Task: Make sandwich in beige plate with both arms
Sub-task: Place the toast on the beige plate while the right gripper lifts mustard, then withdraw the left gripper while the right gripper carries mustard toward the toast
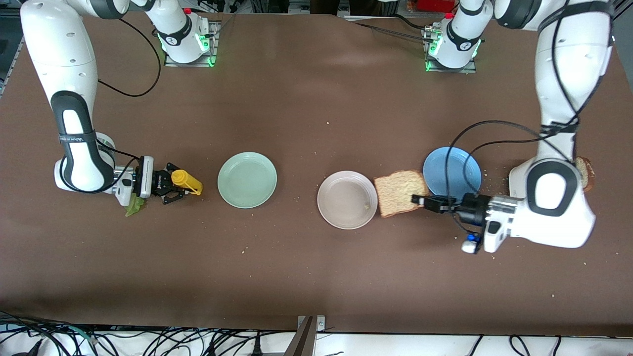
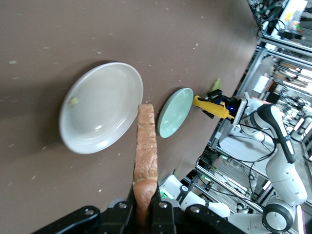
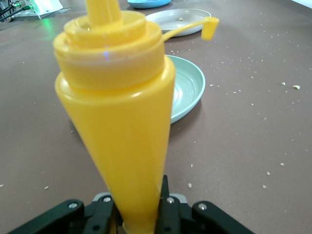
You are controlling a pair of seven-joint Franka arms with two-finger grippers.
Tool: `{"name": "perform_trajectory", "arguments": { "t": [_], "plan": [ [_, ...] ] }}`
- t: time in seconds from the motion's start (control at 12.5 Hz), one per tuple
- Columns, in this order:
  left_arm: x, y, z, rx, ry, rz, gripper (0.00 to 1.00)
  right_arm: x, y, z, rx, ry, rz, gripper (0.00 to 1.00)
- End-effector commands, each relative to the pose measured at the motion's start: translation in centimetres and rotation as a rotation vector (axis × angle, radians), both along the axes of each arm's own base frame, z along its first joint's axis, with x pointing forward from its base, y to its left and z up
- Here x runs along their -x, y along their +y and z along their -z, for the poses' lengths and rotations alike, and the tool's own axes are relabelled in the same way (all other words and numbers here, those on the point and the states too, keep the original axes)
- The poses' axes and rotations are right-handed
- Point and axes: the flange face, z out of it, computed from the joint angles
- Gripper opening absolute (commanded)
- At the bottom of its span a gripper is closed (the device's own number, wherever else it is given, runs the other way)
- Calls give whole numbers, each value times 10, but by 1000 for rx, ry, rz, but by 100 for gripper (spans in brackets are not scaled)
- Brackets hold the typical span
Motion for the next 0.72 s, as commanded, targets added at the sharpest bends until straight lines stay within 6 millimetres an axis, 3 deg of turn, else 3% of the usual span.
{"name": "perform_trajectory", "arguments": {
  "t": [0.0,0.08,0.24,0.64],
  "plan": [
    [-6,-54,40,83,-143,4,0,-13,5,-18,21,6,-5,0],
    [-4,-77,59,102,-189,6,0,-16,7,-23,30,11,-8,0],
    [0,-98,81,97,-238,11,0,-19,12,-32,40,22,-7,0],
    [13,-130,90,91,-260,73,0,-33,34,-68,93,69,-6,0]
  ]
}}
